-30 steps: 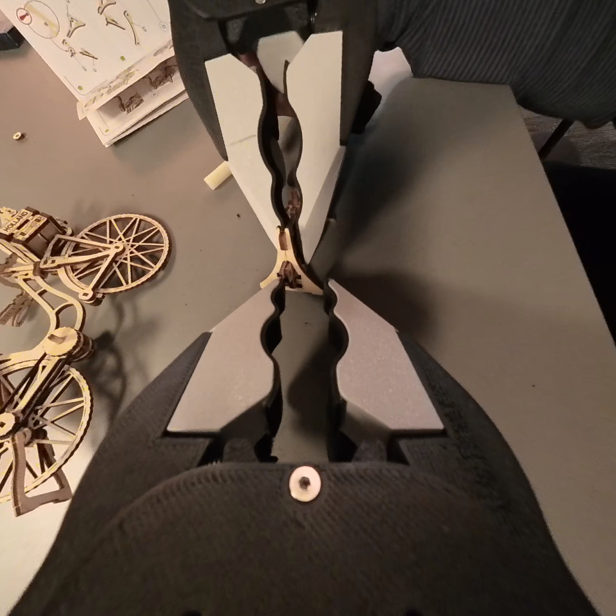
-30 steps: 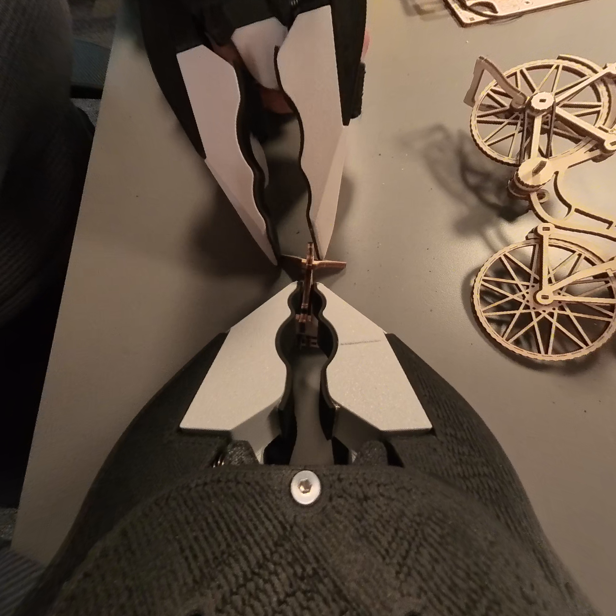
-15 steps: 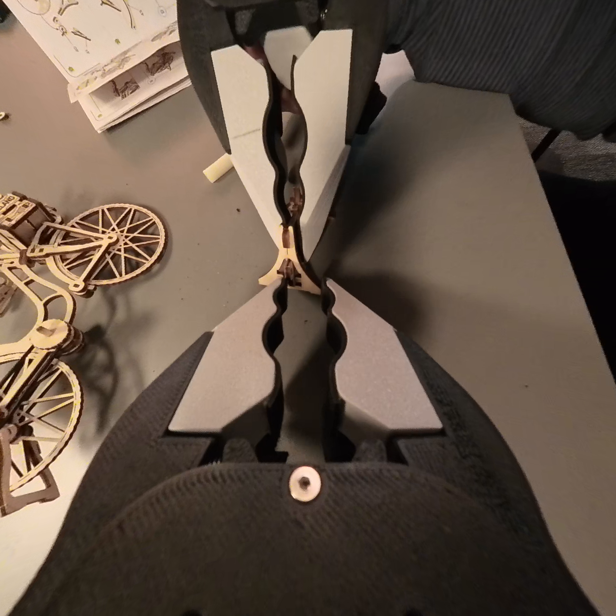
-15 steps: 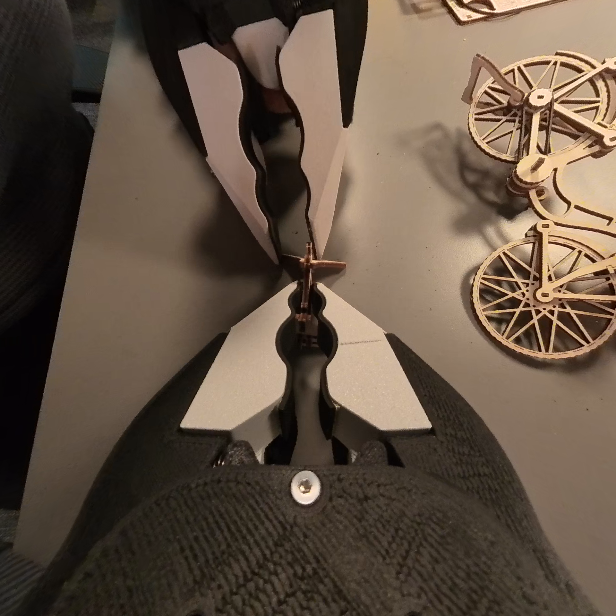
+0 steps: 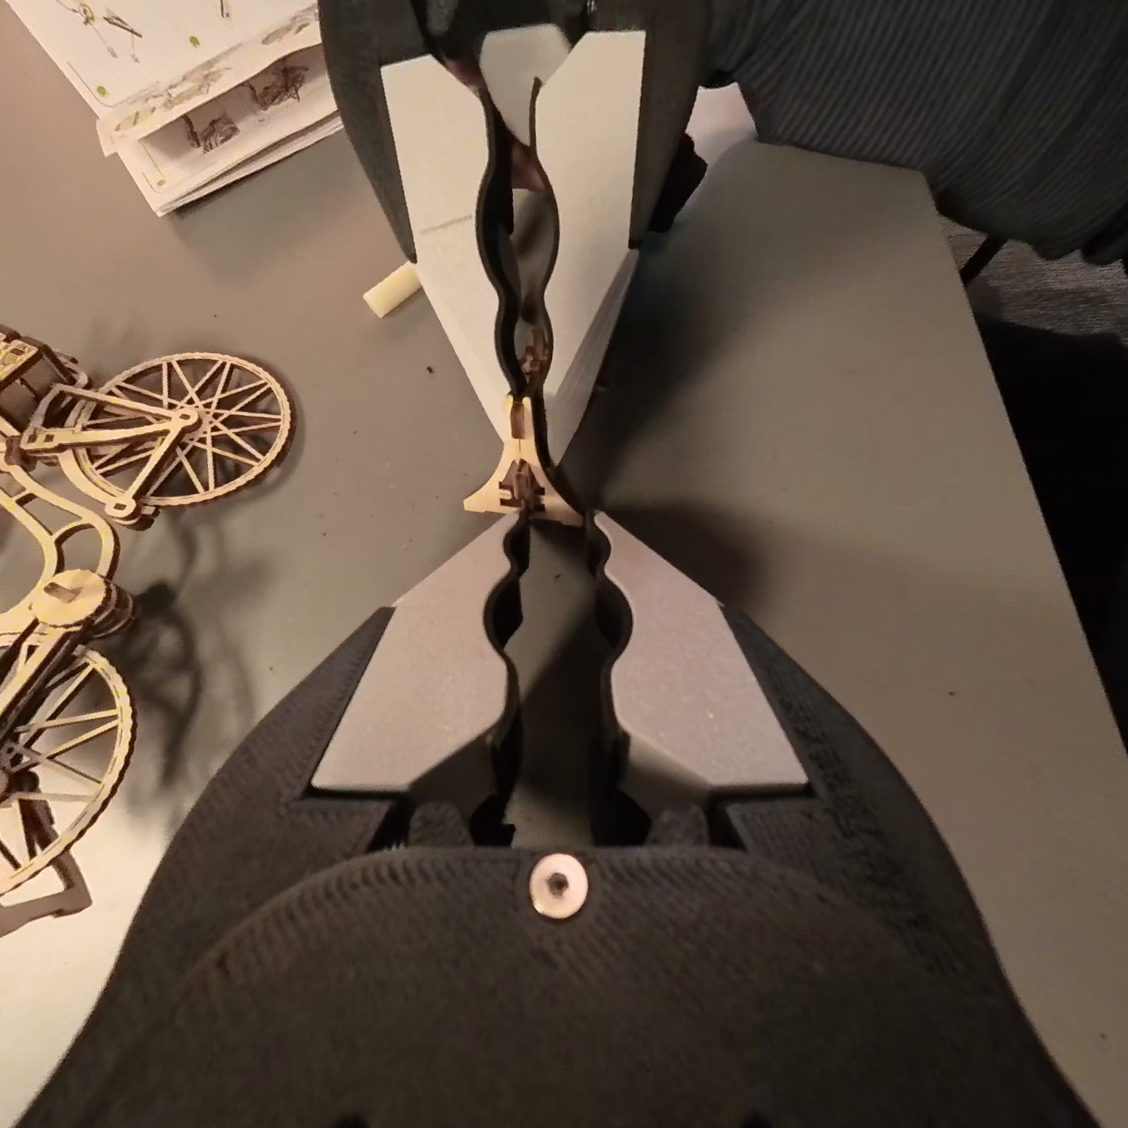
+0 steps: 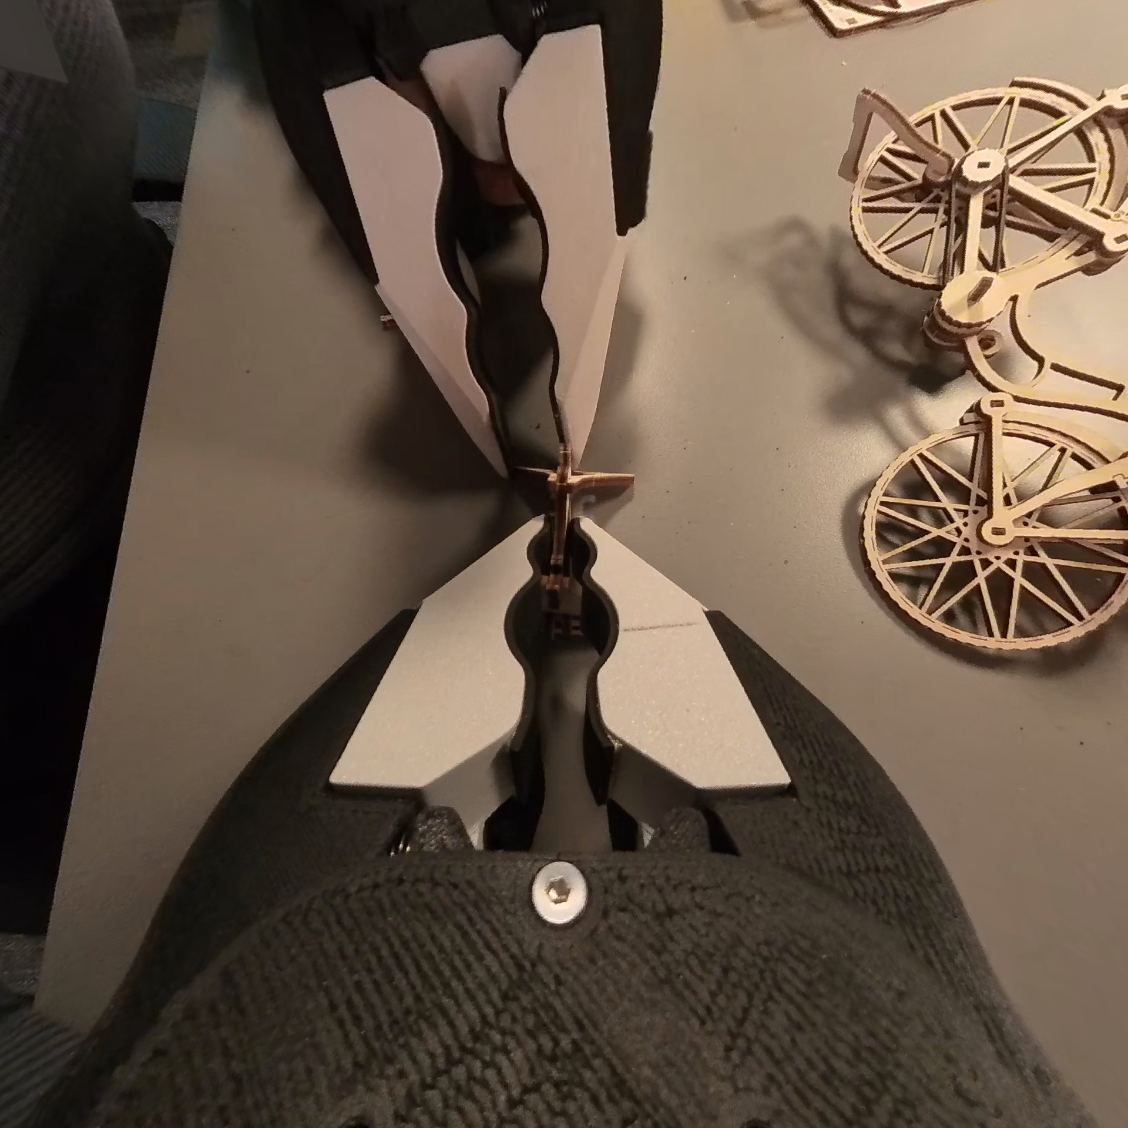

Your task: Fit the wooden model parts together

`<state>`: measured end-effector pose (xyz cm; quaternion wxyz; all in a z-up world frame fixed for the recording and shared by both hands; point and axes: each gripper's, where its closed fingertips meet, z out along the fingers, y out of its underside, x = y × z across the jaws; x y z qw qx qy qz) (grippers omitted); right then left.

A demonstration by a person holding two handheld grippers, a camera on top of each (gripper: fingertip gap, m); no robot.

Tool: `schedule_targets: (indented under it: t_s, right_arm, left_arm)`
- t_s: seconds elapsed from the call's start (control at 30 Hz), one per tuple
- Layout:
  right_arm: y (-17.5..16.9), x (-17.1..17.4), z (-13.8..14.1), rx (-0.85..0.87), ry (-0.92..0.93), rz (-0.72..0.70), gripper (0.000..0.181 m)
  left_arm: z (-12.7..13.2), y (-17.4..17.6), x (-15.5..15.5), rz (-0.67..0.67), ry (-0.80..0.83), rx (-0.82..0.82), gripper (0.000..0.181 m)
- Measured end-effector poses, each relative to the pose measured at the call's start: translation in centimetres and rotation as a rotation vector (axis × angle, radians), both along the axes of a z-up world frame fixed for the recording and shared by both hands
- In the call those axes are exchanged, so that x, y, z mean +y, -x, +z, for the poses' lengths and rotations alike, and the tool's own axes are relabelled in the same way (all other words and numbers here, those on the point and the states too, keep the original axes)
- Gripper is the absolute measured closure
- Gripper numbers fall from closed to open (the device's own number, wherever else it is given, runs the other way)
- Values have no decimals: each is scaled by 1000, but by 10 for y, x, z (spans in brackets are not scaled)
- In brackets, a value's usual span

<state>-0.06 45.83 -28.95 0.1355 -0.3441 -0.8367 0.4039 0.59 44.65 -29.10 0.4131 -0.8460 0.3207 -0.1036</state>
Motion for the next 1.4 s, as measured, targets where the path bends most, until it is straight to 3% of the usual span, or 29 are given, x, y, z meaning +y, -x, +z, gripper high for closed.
schedule_targets:
  t_s: [1.4]
  right_arm:
    - [1,1,-1,18,-63,-12,179]
  left_arm:
    - [2,1,1,-17,-35,49,166]
